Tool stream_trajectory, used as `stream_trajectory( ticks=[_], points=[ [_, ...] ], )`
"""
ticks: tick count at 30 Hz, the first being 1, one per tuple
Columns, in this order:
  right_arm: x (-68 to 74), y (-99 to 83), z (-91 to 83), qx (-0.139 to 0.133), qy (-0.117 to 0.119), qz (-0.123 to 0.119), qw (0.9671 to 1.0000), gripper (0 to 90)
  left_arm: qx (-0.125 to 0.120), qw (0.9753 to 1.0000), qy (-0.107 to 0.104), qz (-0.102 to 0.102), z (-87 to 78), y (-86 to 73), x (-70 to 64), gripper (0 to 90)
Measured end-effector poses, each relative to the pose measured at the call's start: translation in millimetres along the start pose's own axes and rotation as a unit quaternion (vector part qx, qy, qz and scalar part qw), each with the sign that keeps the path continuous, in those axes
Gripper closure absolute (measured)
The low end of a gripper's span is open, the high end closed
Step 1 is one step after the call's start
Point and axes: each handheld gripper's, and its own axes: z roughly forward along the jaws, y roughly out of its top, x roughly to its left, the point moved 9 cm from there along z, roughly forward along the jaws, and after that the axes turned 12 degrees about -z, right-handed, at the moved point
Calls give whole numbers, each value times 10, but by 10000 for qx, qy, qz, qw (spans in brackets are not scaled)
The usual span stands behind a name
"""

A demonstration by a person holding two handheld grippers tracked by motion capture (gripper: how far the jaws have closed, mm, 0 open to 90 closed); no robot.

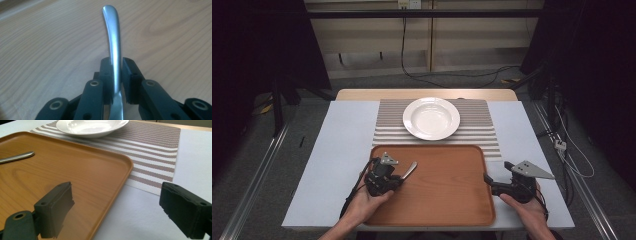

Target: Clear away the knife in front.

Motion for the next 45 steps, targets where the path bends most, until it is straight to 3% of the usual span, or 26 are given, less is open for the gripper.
stream_trajectory(
  ticks=[7,10,12,16,19,23,24,26,29,32,35,37,38,39,40,42,43,45],
  points=[
    [3,3,-3,-12,16,13,10000,113,-84,10000,52,-1,58,73,-7,788],
    [8,1,-2,-6,30,10,10000,113,-69,10000,-30,-49,68,91,-15,769],
    [5,0,-1,-11,35,13,10000,113,-85,10000,9,-48,60,96,3,603],
    [-7,-10,4,-3,33,35,10000,113,-193,9998,-13,82,4,136,44,501],
    [-12,-18,-1,4,38,72,10000,113,-403,9987,141,292,-42,208,68,385],
    [-20,-21,-11,-7,26,66,10000,113,-512,9975,143,459,-33,253,20,245],
    [-19,-21,-13,-5,20,67,10000,113,-546,9975,20,457,-32,262,-15,244],
    [-19,-16,-14,-7,4,66,10000,113,-631,9967,30,512,-38,278,-55,228],
    [-21,-16,-9,0,-1,64,10000,113,-616,9955,-352,624,-50,266,-160,186],
    [-28,-19,-17,-3,-18,60,10000,113,-639,9939,-464,765,-49,253,-222,233],
    [-33,-17,-31,-16,-35,50,10000,113,-615,9921,-650,879,-39,219,-281,401],
    [-26,-12,-32,-19,-40,41,10000,113,-430,9923,-589,1002,-7,171,-292,521],
    [-17,-8,-31,-22,-25,41,10000,113,-434,9920,-560,1041,7,153,-298,624],
    [-12,-7,-26,-12,-17,24,10000,113,-358,9926,-415,1083,18,133,-288,676],
    [-8,-5,-23,-10,-10,15,10000,113,-288,9926,-408,1108,41,116,-293,712],
    [-3,-2,-22,-11,-6,18,10000,113,-204,9936,-153,1104,85,104,-246,772],
    [-4,1,-22,-21,-10,9,10000,113,-141,9937,-244,1086,108,97,-233,798],
    [-3,3,-20,-21,-1,5,10000,112,-116,9939,-119,1087,133,84,-196,872]
  ],
)
